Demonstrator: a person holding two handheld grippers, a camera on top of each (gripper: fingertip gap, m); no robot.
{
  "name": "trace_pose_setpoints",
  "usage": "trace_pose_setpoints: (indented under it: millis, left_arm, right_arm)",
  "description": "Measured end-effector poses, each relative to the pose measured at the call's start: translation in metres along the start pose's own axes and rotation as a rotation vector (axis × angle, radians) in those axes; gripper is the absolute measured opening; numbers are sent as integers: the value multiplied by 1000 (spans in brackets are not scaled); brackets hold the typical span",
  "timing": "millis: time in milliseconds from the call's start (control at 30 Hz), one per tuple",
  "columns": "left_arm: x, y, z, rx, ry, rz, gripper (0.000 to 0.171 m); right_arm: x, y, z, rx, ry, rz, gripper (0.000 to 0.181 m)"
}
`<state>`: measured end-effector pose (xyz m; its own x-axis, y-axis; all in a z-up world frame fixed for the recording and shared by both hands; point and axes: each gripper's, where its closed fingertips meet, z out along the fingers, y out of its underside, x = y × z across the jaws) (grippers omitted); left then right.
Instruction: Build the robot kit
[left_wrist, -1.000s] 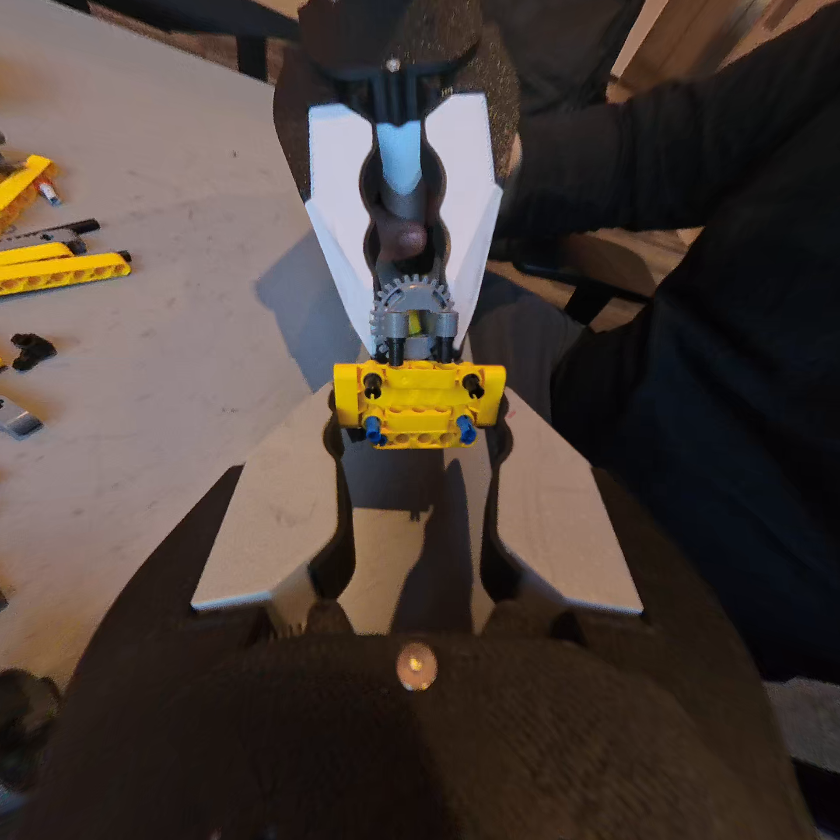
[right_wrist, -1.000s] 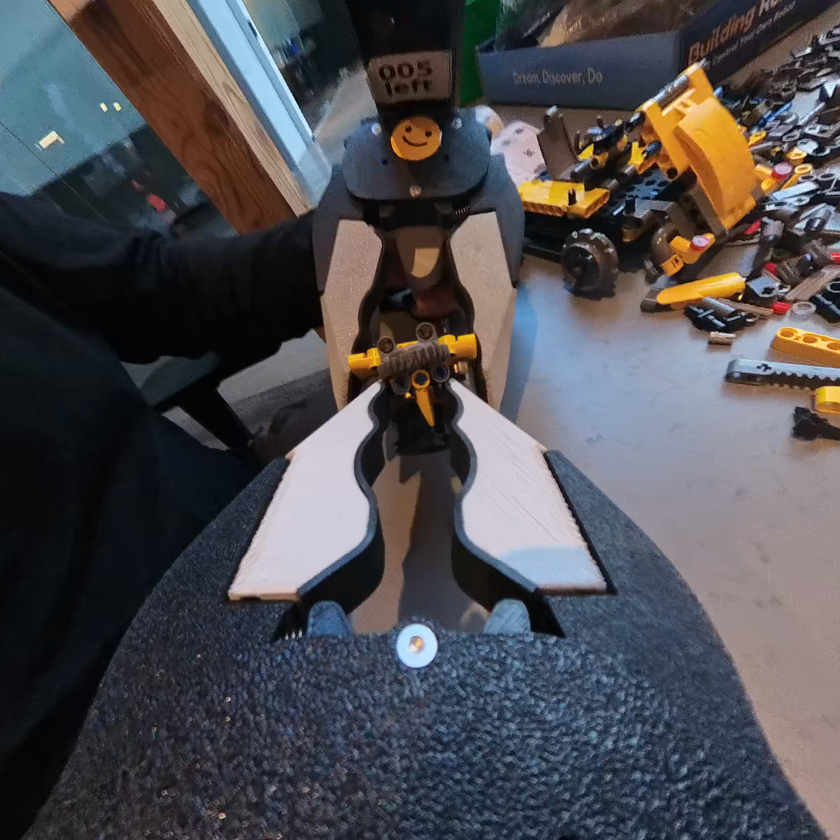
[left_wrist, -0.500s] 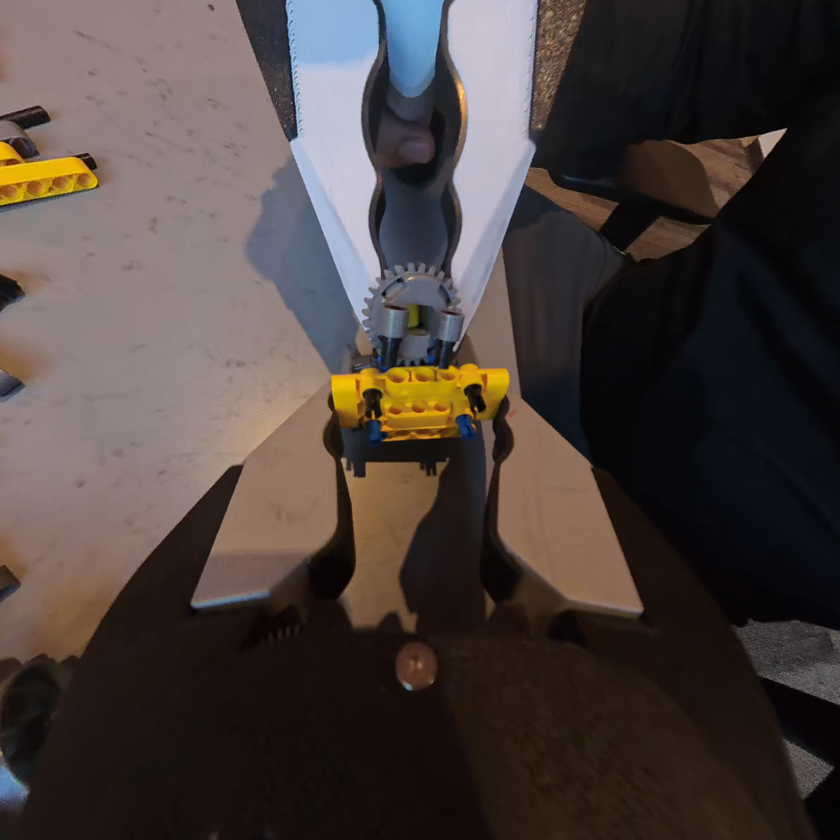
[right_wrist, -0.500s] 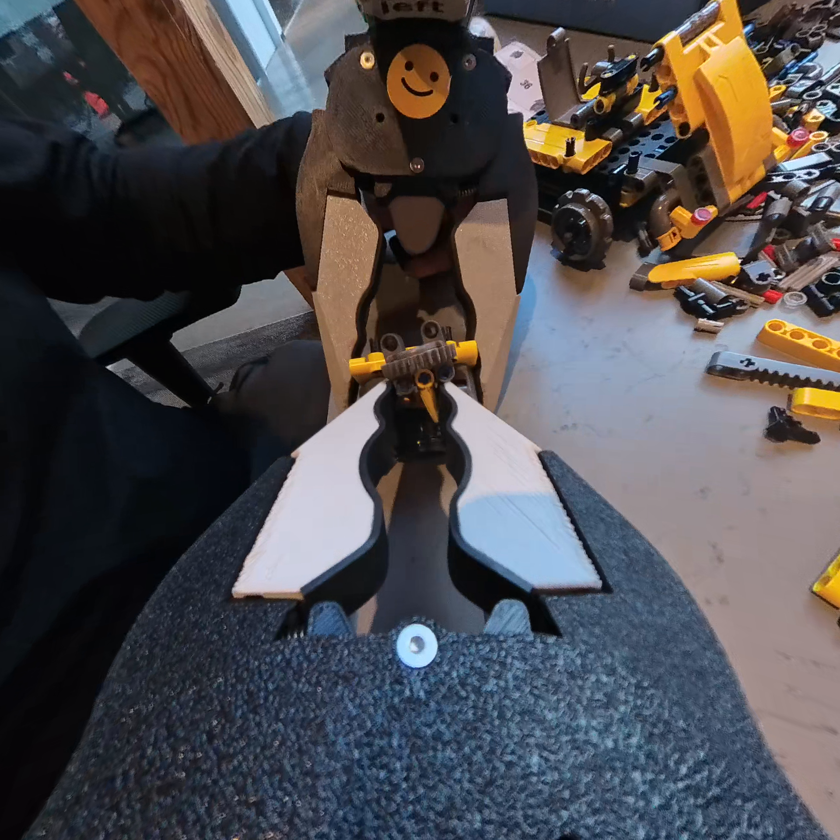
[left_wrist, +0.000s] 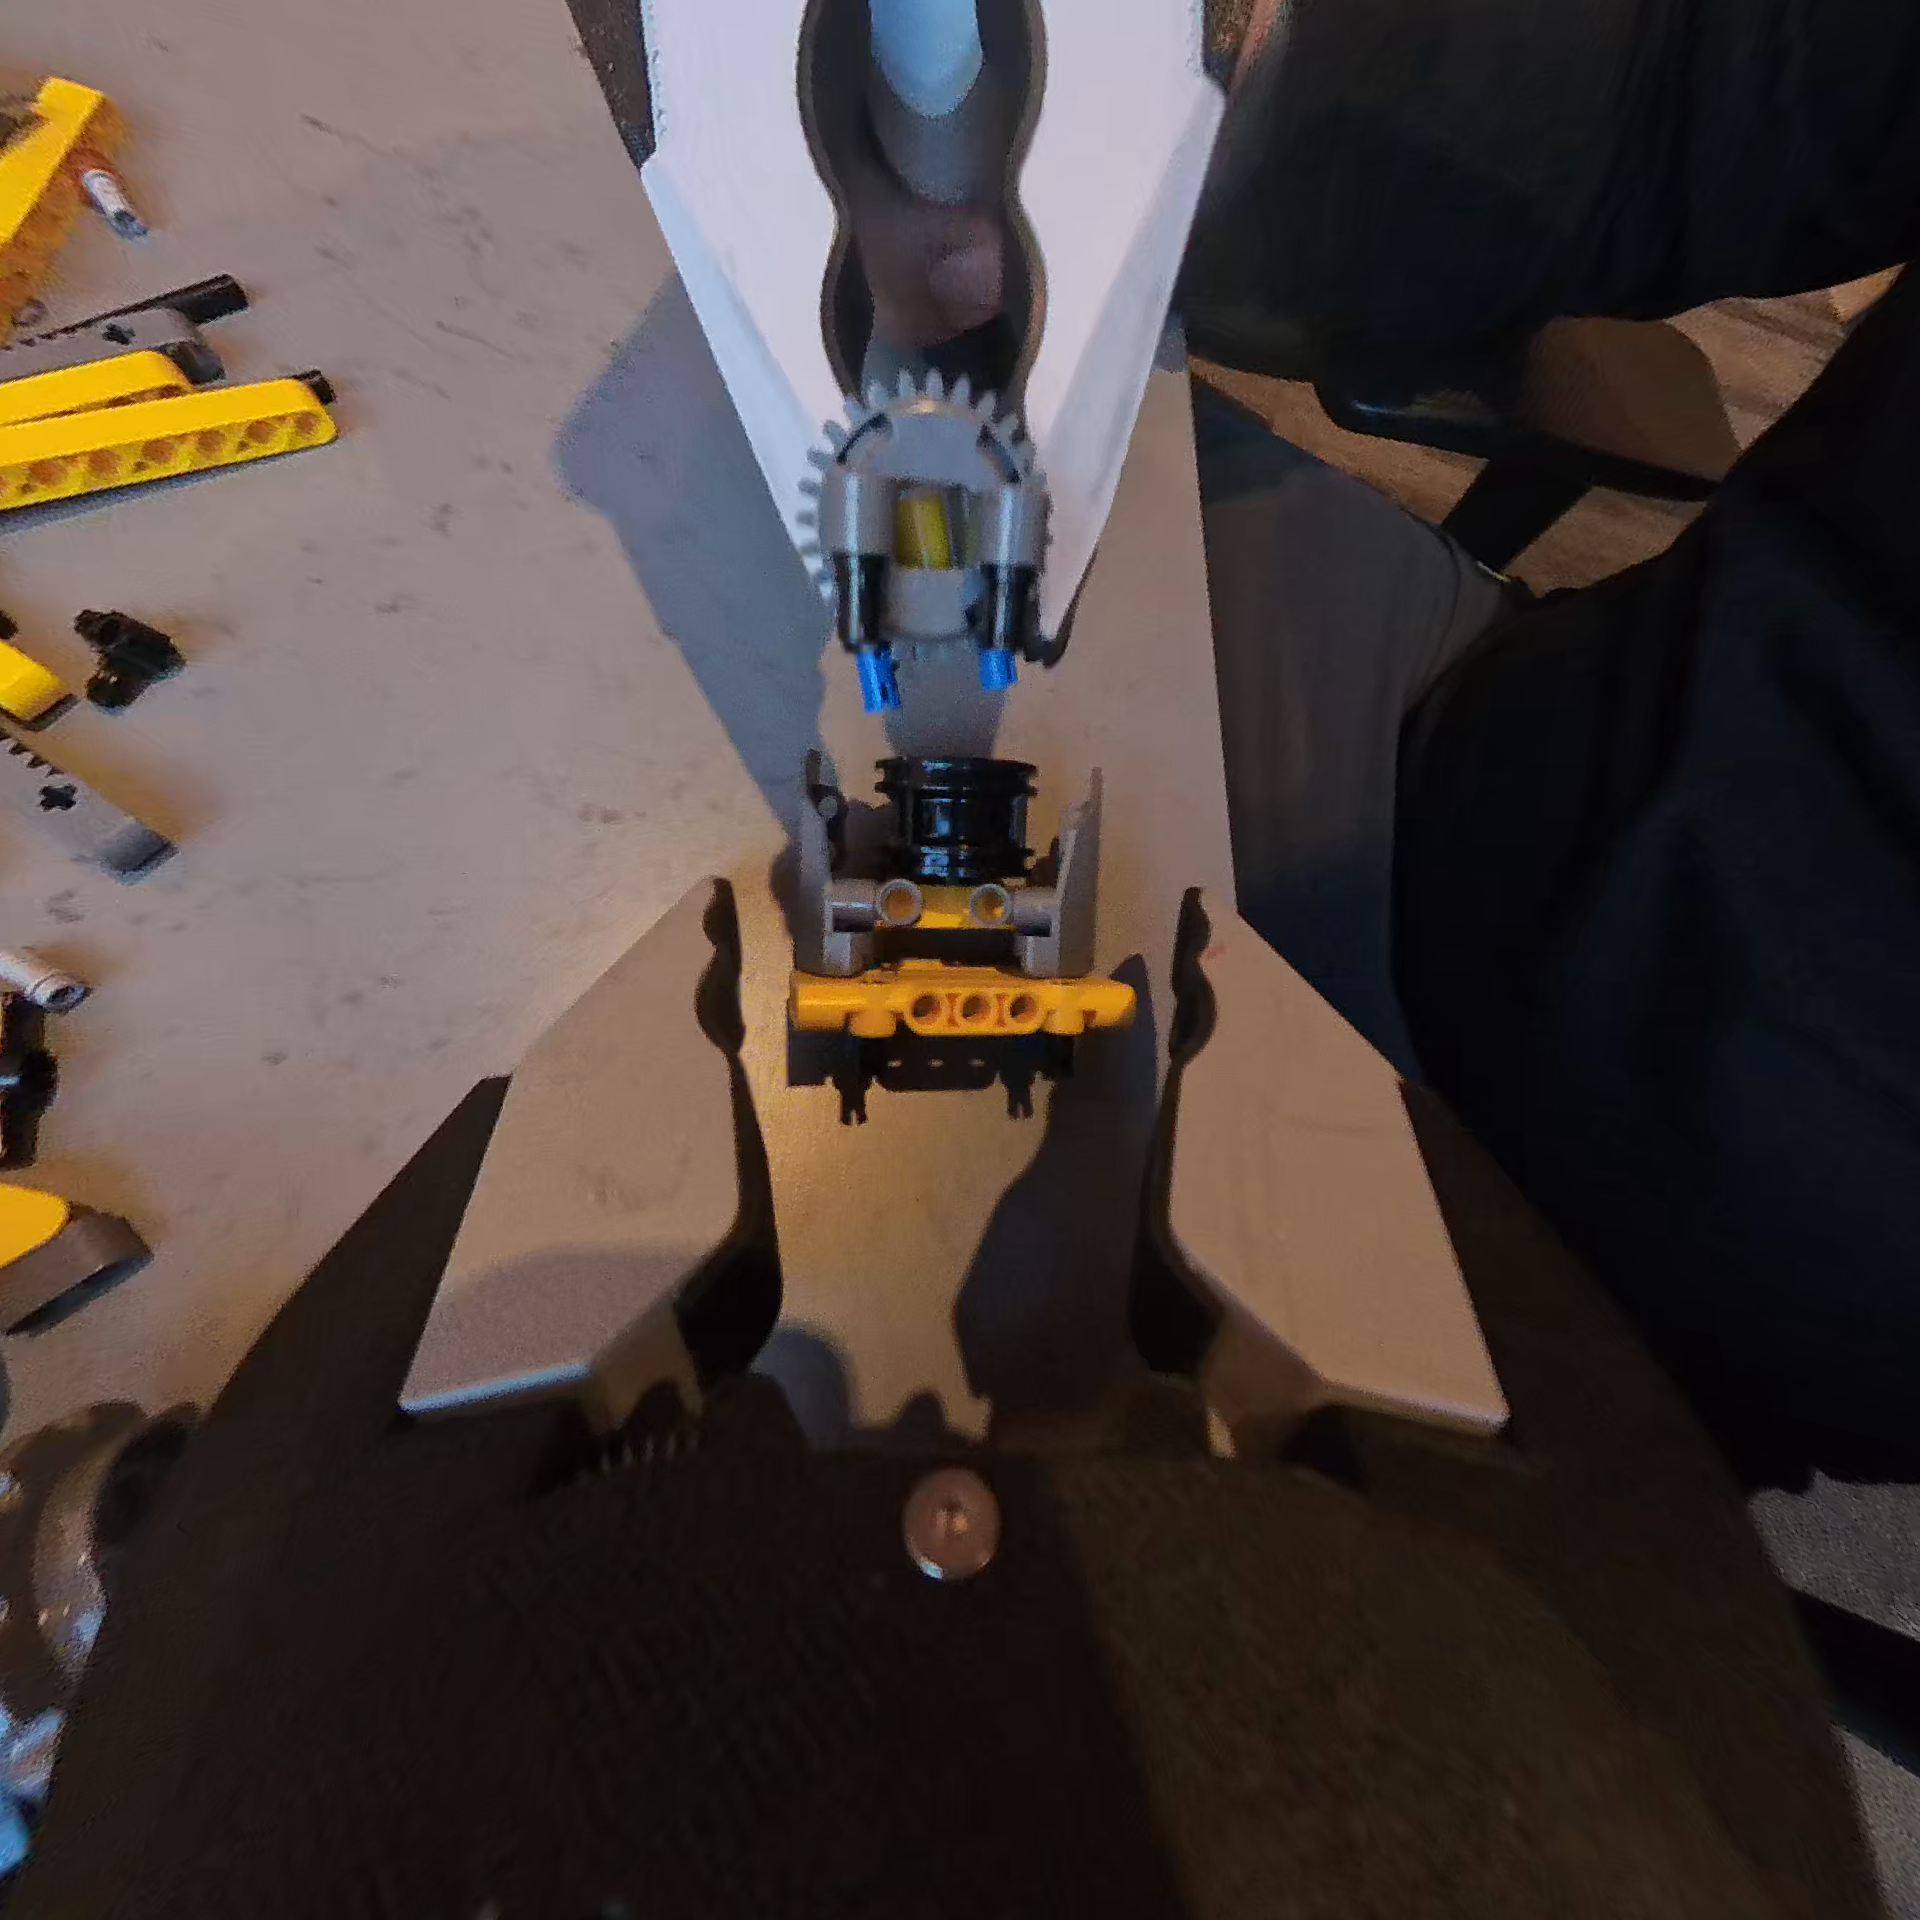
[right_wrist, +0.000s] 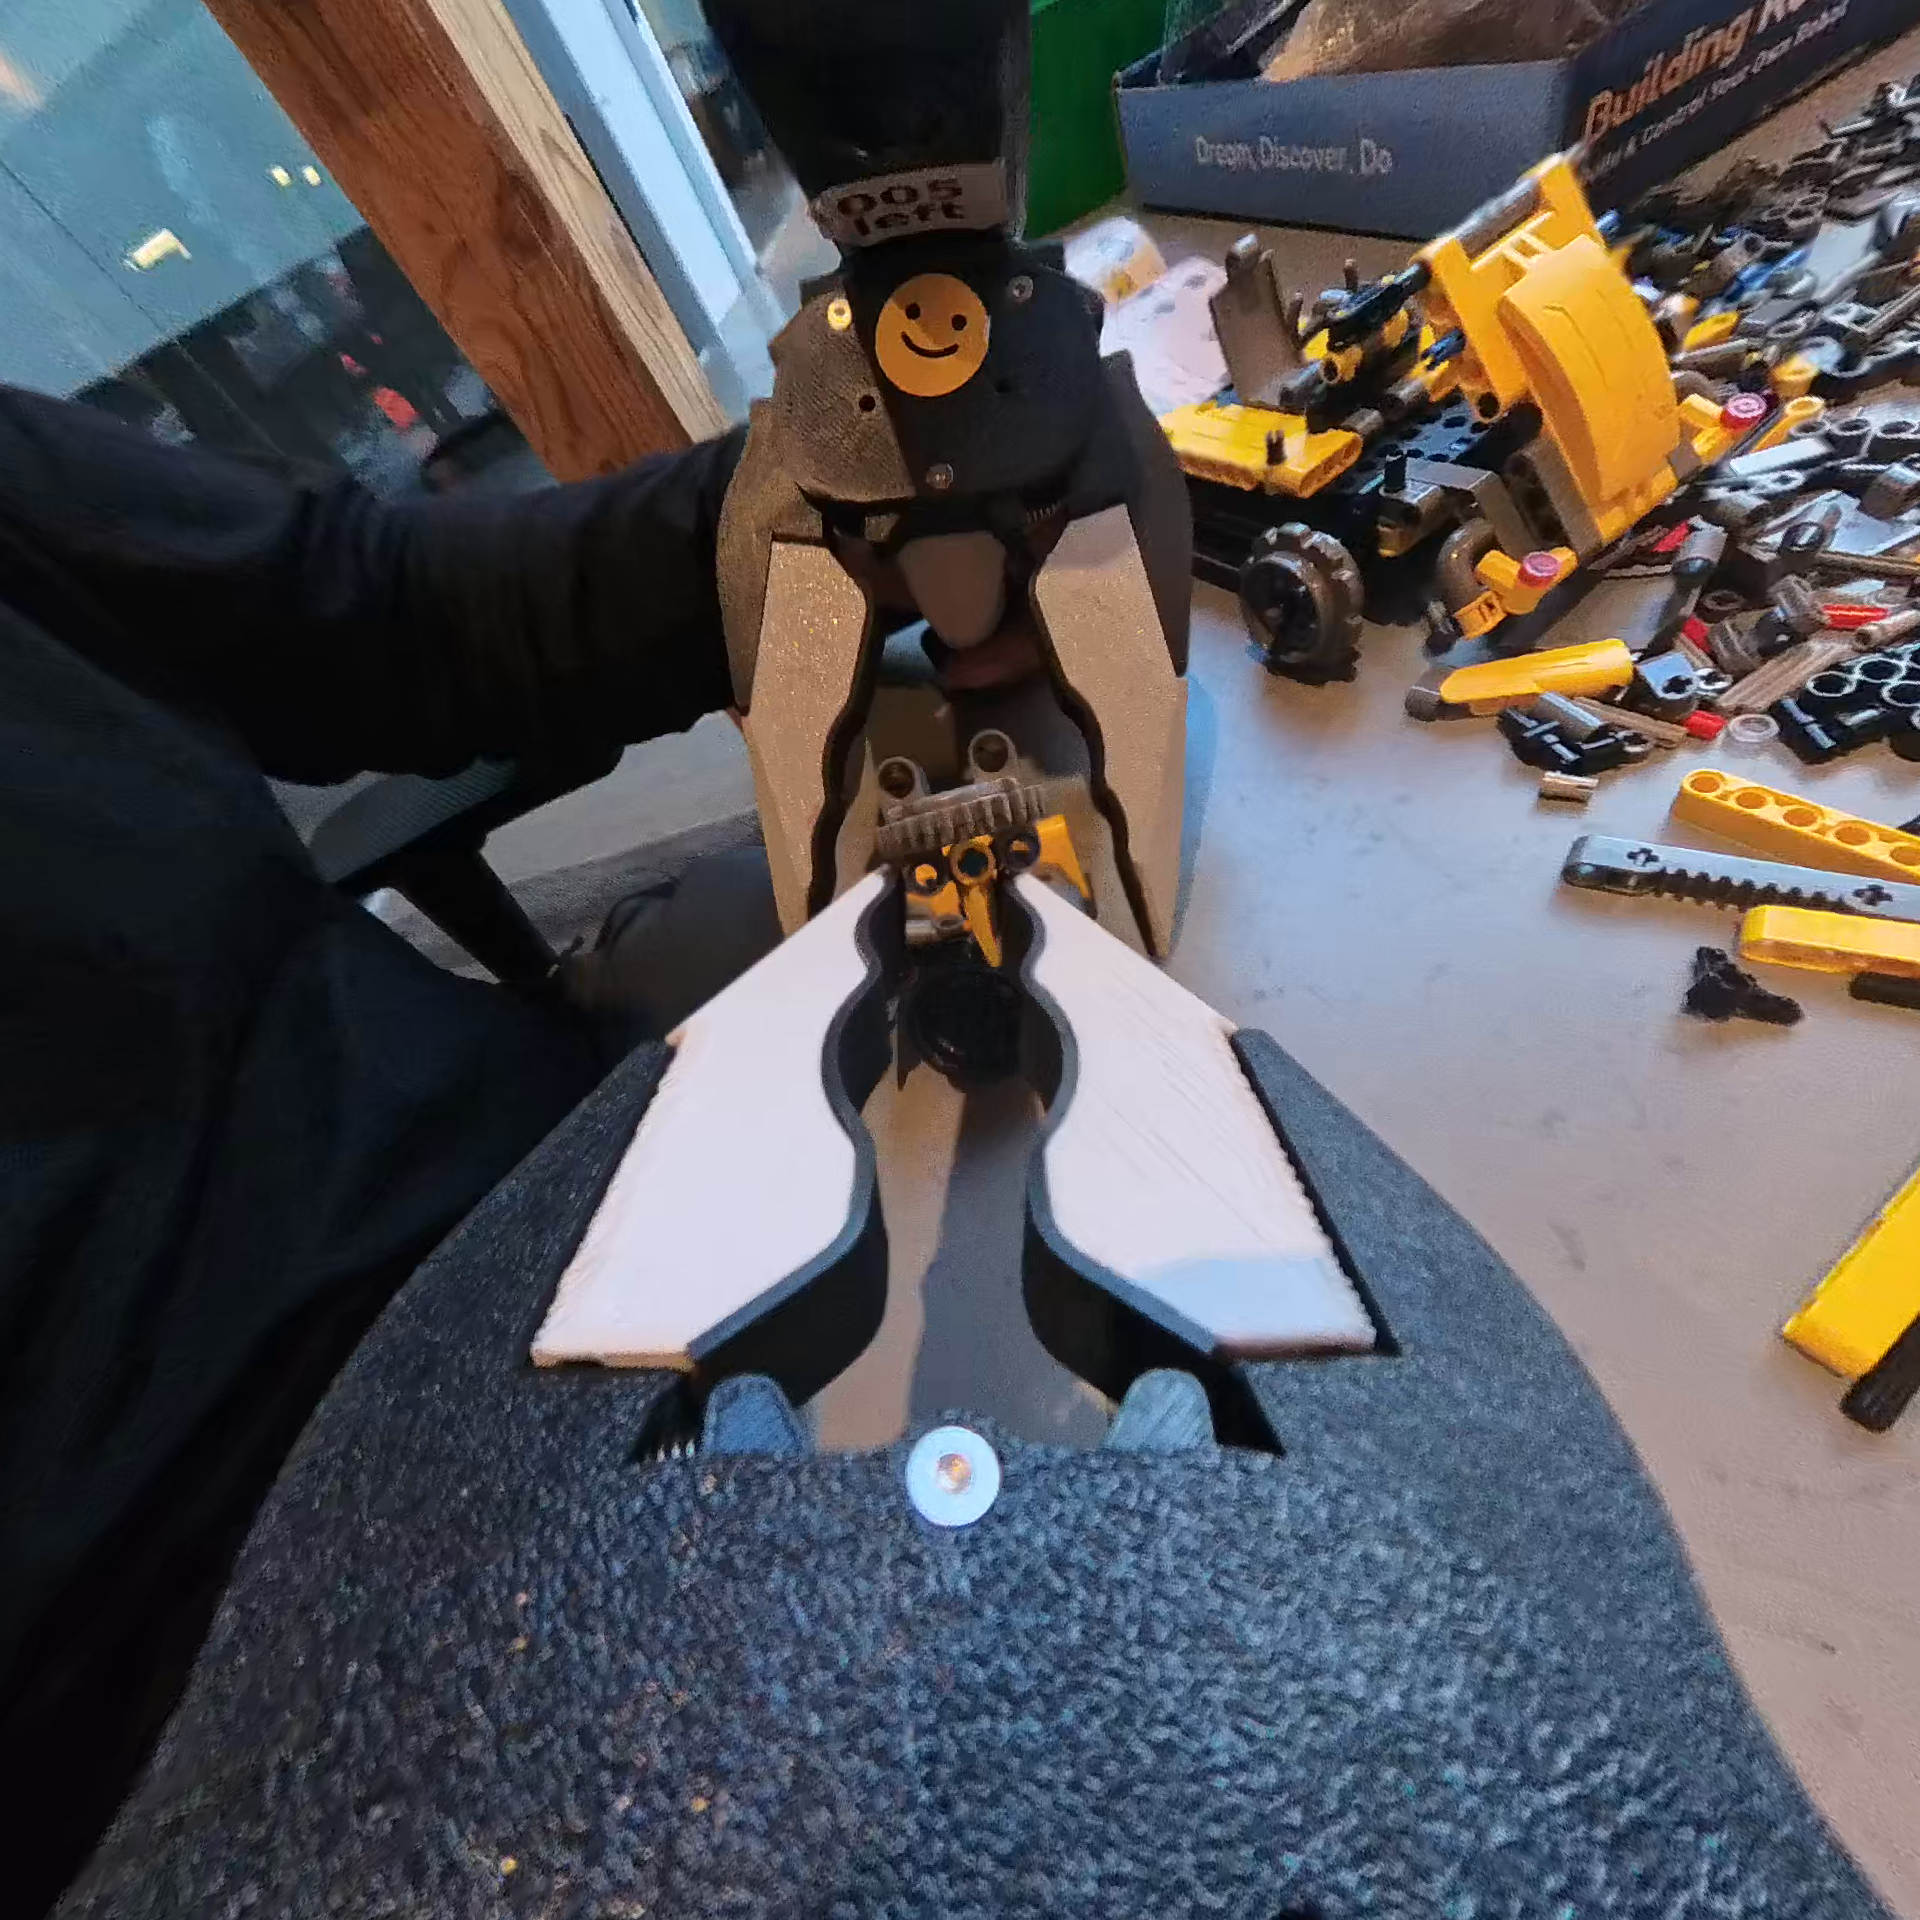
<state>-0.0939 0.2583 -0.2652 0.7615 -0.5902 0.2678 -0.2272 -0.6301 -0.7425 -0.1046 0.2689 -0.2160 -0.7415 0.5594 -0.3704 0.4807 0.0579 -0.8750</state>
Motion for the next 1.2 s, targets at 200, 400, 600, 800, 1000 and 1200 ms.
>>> trace_pose_setpoints:
  millis: [200, 400, 600, 800, 1000, 1200]
  left_arm:
    - [-3, 5, -14, 42, -116, -19, 87]
    - [-4, 16, -17, 32, -222, -135, 95]
    - [-25, 22, -23, -40, -338, -101, 84]
    - [-53, 36, -53, -60, -561, -150, 73]
    - [-20, -4, -56, 82, -580, -85, 50]
    - [-15, -41, -43, 131, -596, -57, 46]
  right_arm:
    - [1, -17, -16, 141, -71, 68, 16]
    - [6, -28, -27, 240, -79, 100, 17]
    - [5, -19, -16, 162, -55, 84, 17]
    - [7, -19, -16, 177, -54, 151, 17]
    - [21, -19, -16, 212, 16, 289, 17]
    - [17, -16, -2, 109, 64, 321, 17]
